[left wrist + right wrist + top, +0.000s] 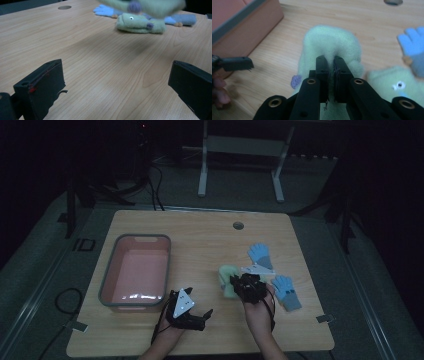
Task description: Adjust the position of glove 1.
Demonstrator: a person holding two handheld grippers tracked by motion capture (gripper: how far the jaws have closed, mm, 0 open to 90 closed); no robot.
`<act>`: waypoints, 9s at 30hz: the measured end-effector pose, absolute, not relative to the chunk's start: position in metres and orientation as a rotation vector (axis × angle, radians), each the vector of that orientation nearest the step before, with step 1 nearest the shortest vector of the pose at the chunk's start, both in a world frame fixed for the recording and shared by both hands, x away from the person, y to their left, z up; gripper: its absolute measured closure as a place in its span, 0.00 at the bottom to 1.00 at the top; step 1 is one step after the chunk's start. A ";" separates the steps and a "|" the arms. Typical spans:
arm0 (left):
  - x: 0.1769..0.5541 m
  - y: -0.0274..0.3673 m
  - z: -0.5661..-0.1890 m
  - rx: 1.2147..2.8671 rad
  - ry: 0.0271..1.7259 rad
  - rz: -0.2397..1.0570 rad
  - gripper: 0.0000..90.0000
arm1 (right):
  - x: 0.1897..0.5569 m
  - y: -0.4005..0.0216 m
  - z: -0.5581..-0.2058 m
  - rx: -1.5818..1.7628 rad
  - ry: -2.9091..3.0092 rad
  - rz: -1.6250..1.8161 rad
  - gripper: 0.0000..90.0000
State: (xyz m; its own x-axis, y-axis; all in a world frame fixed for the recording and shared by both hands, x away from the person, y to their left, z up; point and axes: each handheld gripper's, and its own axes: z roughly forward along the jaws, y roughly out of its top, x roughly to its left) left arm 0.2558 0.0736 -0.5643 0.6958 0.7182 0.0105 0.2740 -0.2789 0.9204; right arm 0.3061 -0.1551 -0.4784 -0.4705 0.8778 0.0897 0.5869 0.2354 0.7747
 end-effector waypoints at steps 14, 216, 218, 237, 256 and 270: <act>0.256 0.074 -0.564 1.850 0.784 0.523 0.01 | 0.313 -0.148 -0.535 1.461 2.188 0.991 0.88; 0.256 0.076 -0.564 1.839 0.787 0.481 0.02 | 0.300 -0.197 -0.452 1.268 2.076 1.074 0.93; 0.256 0.076 -0.565 1.840 0.786 0.485 0.02 | 0.299 -0.189 -0.449 1.278 2.076 1.092 0.93; 0.255 0.074 -0.564 1.850 0.776 0.501 0.02 | 0.301 -0.148 -0.503 1.382 2.197 1.000 0.93; 0.254 0.074 -0.564 1.853 0.810 0.542 0.02 | 0.313 -0.149 -0.534 1.418 2.234 0.943 0.89; 0.253 0.071 -0.563 1.841 0.716 0.572 0.04 | 0.310 -0.163 -0.514 1.374 2.255 1.044 0.59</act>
